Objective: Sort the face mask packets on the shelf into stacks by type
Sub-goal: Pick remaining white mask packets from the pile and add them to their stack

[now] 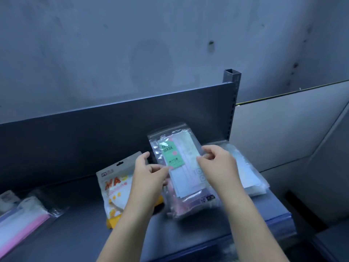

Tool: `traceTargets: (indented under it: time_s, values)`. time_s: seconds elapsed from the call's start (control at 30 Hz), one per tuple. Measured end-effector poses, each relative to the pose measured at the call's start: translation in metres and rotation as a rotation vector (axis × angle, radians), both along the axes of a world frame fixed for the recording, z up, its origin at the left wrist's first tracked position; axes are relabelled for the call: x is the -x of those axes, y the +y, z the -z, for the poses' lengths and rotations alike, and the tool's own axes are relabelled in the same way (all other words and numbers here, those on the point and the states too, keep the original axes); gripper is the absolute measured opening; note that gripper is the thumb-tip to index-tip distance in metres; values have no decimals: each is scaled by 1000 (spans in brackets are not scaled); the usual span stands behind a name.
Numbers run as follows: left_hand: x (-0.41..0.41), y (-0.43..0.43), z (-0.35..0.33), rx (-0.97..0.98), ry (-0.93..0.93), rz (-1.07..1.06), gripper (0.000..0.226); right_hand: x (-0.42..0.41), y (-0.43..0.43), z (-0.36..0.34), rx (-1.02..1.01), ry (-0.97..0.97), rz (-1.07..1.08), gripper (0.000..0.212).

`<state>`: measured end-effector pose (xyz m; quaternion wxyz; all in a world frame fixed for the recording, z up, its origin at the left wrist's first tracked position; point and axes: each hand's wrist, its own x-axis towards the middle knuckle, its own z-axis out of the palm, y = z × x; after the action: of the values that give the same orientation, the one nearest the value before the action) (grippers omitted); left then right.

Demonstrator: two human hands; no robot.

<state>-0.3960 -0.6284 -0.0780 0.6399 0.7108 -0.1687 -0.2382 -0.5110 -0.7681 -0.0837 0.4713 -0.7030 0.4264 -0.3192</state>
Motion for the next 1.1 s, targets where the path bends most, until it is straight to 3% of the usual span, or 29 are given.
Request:
traceTargets:
  time_s: [0.23, 0.33, 0.57, 0.7, 0.8, 0.93, 1.1]
  values:
    - [53, -71, -3, -97, -55, 98, 61, 54, -64, 18, 283, 171, 173, 28]
    - [76, -94, 0, -198, -166, 163, 44, 68, -78, 33, 412, 291, 221, 29]
    - [108, -122, 3, -629, -626, 324, 35, 83, -95, 52, 350, 462, 123, 30]
    - [111, -128, 7, -755, -756, 357, 36, 87, -98, 52, 329, 439, 62, 33]
    - [110, -126, 11, -778, -869, 337, 28, 90, -99, 48, 348, 442, 46, 30]
    - [98, -120, 21, -655, -1133, 221, 21, 87, -91, 35, 387, 383, 28, 27]
    - [73, -98, 9, -661, -974, 147, 43, 51, -51, 10, 440, 296, -200, 55]
